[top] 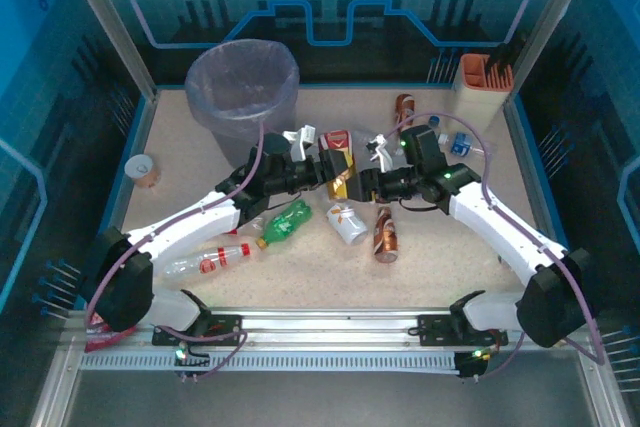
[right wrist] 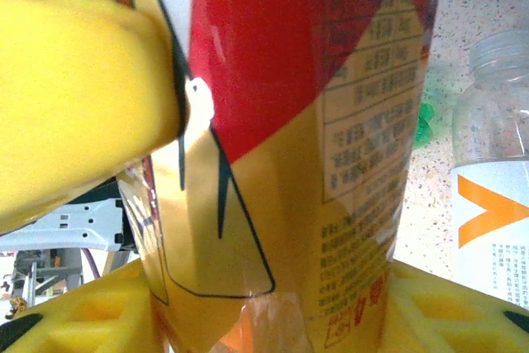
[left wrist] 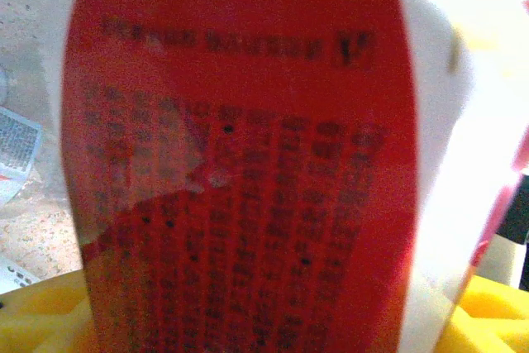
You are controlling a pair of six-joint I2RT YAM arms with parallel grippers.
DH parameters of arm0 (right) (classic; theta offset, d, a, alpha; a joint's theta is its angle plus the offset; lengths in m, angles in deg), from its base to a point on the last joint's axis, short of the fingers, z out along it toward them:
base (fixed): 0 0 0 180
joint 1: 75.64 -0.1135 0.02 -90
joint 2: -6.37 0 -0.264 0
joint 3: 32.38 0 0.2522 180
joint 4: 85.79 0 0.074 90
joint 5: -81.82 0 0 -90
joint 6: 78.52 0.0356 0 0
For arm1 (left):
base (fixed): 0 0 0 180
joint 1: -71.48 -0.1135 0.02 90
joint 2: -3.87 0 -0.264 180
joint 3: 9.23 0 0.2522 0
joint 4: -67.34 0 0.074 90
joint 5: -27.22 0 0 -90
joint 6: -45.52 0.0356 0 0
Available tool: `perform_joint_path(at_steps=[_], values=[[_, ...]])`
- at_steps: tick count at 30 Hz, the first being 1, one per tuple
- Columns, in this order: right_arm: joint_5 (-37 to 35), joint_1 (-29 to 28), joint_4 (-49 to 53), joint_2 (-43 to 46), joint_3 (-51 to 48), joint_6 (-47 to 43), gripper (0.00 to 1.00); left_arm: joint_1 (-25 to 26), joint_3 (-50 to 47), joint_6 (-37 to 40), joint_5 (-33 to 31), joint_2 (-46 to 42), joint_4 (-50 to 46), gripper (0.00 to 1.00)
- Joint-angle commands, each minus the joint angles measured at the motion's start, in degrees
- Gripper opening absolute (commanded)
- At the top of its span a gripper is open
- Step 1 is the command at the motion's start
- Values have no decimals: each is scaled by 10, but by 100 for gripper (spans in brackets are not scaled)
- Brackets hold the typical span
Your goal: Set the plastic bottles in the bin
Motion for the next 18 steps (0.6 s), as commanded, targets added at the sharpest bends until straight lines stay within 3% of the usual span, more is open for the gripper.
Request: perform_joint_path(at_steps=[1,5,9,13,18], values=[[22,-8,-19,-10,21,-4,55,4,29,12,-4,3,7,65],[17,3,41,-7,51,-45,77,2,64,50,-12,-1,-45,64],[6,55,112,27,89,-90,97,-13,136,115,-27,-15,-135,62],[-41,108,183,47,108,-115,100,-50,221,183,-45,-25,-225,58],[-164,111,278,35,114,-145,100,-145,341,233,-47,-7,-320,47]])
